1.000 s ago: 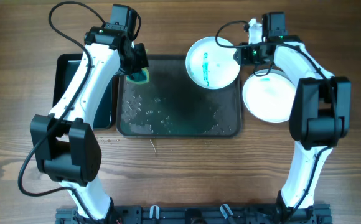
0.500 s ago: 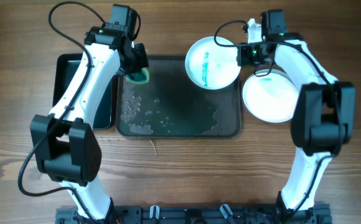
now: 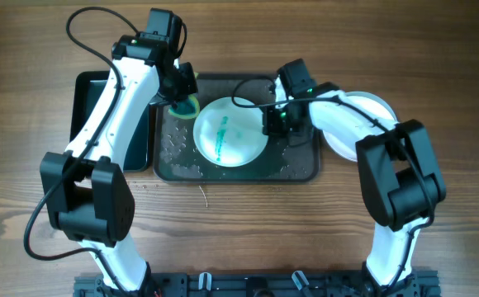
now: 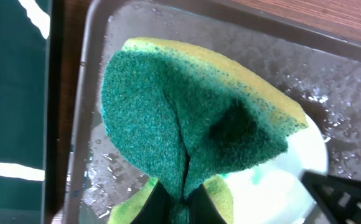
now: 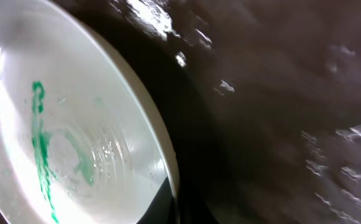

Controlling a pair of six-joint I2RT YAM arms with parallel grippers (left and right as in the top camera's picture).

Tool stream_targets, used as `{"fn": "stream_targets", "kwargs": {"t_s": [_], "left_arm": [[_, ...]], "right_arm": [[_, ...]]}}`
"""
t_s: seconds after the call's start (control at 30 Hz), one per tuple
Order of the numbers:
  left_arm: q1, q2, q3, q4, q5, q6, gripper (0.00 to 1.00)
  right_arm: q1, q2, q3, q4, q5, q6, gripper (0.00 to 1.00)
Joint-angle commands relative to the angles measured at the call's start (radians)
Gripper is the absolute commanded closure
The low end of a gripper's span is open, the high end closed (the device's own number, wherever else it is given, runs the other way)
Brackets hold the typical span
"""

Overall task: Clean dirty plates on tray and stack at the side
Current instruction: 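Scrub the last plate with the sponge in left gripper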

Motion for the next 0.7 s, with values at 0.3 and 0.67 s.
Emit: {"fn": "stream_targets", "kwargs": {"t_s": [0.3, 0.67], "left_arm": [[-0.098, 0.051, -0.228, 0.127, 0.045, 0.116, 0.96], [-0.104, 0.151, -0.382, 0.272, 0.379, 0.436, 0.96]], "right_arm": [[0.024, 0.02, -0.074, 0.11, 0.019, 0.039, 0.96], [0.027, 0.023, -0.075, 0.109, -0.022, 0.001, 0.96]]}}
